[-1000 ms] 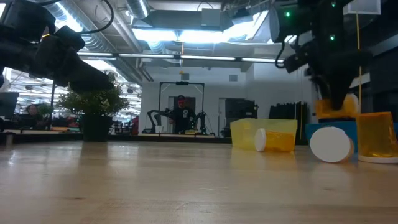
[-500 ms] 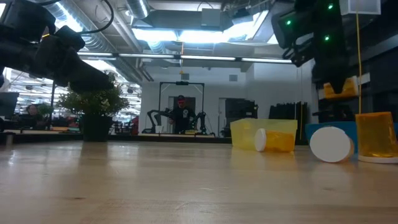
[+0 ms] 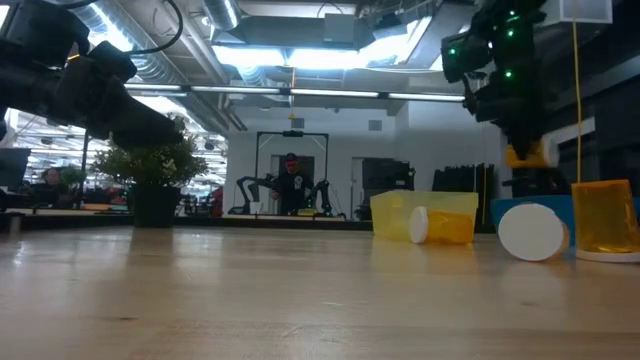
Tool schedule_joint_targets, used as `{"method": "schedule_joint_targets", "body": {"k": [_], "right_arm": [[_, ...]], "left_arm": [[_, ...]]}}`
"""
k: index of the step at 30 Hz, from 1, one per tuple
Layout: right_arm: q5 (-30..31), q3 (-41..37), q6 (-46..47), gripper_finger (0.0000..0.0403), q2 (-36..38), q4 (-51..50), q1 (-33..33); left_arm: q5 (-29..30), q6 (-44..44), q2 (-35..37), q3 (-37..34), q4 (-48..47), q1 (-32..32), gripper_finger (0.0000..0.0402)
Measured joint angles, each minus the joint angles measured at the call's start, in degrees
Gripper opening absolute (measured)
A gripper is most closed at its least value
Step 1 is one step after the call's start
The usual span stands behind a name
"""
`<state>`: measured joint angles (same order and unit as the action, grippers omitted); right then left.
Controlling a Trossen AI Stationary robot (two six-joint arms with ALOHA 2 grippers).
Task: Pick and place medicine bottles into bin by pill shape (circle, oval)
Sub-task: Put the large orange pill bottle into the blue bin
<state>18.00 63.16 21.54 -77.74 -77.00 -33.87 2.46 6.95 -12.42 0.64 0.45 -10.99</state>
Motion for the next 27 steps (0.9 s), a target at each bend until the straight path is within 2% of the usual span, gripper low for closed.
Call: {"method": "schedule_joint_targets", "body": {"k": [9,14,21,27], "right_arm": [[-4.95,-7.62,-2.31,0.0172,0.24,7.72,-8.47],[-5.71,-11.02,-2.71,0.0176,0.2,12.45,-8.89],[-5.65,-11.21,-2.75,0.0205,0.2,12.57,-8.89],[-5.64,-11.21,-2.59,0.0212,0.2,12.54,-8.87]], "left_arm": [[-0.01,0.0,0.0,0.0,0.0,-0.02,0.0254],[0.0,-0.01,0.02,0.0,0.02,0.0,0.0254],[-0.02,0.01,0.0,0.0,0.0,-0.01,0.0254],[-0.02,0.0,0.01,0.0,0.01,0.0,0.0254]]}}
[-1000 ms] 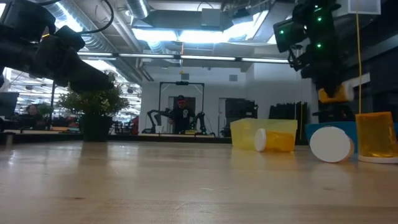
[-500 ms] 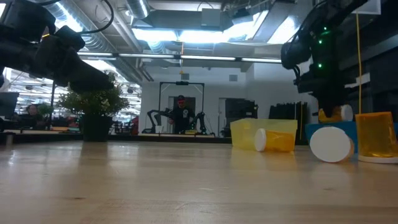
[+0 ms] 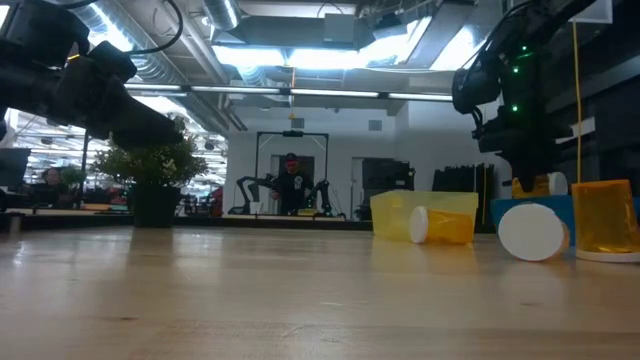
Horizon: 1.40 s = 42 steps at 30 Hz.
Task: Pick and place medicine bottles into bin by pill shape (circle, oval)
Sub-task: Put the large orange pill bottle into the blue bin
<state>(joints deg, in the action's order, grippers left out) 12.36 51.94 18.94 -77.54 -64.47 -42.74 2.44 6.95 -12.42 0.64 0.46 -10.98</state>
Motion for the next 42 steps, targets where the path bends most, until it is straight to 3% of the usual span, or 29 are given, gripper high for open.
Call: {"method": "schedule_joint_targets", "body": {"k": [9,36,39,42], "right_arm": [[0.02,0.0,-2.86,0.0213,0.0,0.02,0.0],[-0.1,0.0,4.96,0.0221,0.0,0.38,0.0],[-5.32,0.0,10.64,0.022,0.0,0.42,0.27],[-10.97,0.0,10.71,0.0217,0.0,0.47,2.3]], "left_arm": [[0.02,0.01,0.0,0.0,0.0,-0.02,0.0254],[0.01,0.01,-0.01,0.0,-0.01,-0.01,0.0254],[0.01,0.01,0.01,0.0,-0.01,-0.01,0.0254],[0.01,0.0,-0.01,0.0,0.0,-0.02,0.0254]]}}
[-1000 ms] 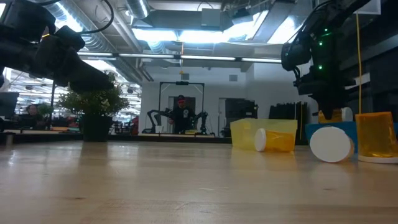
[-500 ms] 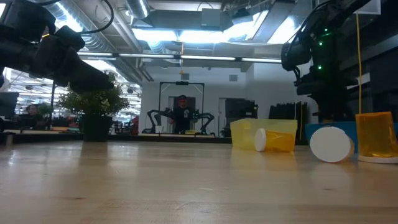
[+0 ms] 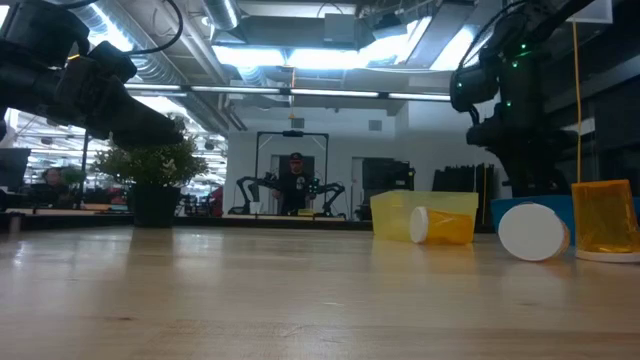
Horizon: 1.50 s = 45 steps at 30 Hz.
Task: Pick and place medicine bottles into bin by pill shape (circle, oval)
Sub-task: Put the large orange pill bottle into the blue bin
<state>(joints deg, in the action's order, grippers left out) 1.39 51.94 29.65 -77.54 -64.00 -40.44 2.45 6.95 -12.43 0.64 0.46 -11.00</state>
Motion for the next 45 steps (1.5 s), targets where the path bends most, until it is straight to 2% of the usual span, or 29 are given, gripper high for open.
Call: {"method": "schedule_joint_targets", "body": {"k": [11,14,19,26,33,39,41,45], "right_arm": [[0.02,3.59,6.19,0.0205,0.02,-3.27,12.91],[-0.07,3.76,5.85,0.0205,0.04,-2.23,17.4],[-0.71,3.76,-0.45,0.0204,0.03,-1.1,24.54],[-8.19,3.78,-4.66,0.0204,0.04,6.29,31.93],[-8.9,3.77,-1.93,0.0204,0.04,12.78,36.9],[-17.34,0.23,-18.99,0.0204,-0.58,23.57,42.29],[-17.06,-0.85,-23.08,0.0204,-1.03,25.31,44.42],[-11.58,-1.81,-28.14,0.0204,-2.47,25.4,47.79]], "left_arm": [[0.01,0.01,0.02,0.0,0.01,0.0,0.0254],[0.0,0.01,0.01,0.0,0.0,0.01,0.0254],[-0.01,0.01,0.0,0.0,0.0,0.02,0.0254],[-0.01,0.01,0.0,-0.01,-0.01,0.02,0.0254],[-0.01,0.01,0.02,0.0,0.0,0.02,0.0254],[-0.01,0.01,0.02,-0.02,-0.01,0.0,0.0254],[0.01,0.01,0.01,-0.01,0.0,0.0,0.0254],[0.01,0.01,0.0,-0.02,0.01,0.0,0.0254]]}}
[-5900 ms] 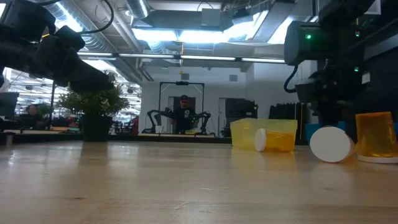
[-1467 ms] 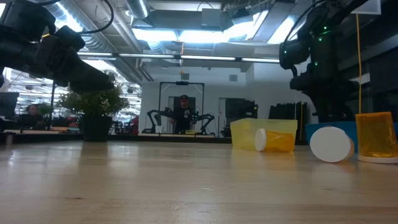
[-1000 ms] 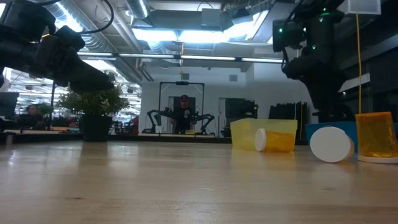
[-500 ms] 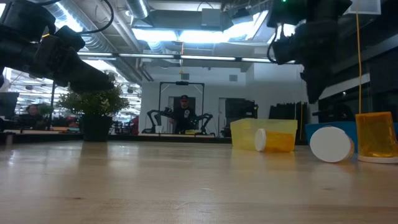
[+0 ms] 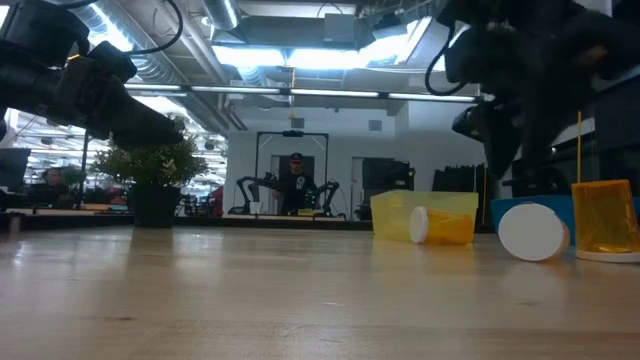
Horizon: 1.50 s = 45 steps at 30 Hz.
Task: Pick and place medicine bottles into bin by pill shape (circle, oval)
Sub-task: Put the large orange pill bottle into the blue bin
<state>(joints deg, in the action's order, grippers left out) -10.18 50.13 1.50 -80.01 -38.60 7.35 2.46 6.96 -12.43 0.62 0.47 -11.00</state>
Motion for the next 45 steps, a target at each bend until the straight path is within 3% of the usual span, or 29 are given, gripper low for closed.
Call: {"method": "schedule_joint_targets", "body": {"k": [3,22,45], "right_arm": [[2.78,-0.34,-0.49,0.0204,-1.5,0.76,2.18],[2.74,-1.36,-3.45,0.0205,-11.68,2.83,4.53],[4.43,-1.48,-3.26,0.0205,-13.74,7.55,4.53]], "left_arm": [[-0.02,0.0,0.0,0.0,-0.02,0.0,0.0254],[-0.02,0.0,0.02,0.0,0.0,0.02,0.0254],[0.0,0.0,0.01,0.0,-0.02,0.01,0.0254]]}}
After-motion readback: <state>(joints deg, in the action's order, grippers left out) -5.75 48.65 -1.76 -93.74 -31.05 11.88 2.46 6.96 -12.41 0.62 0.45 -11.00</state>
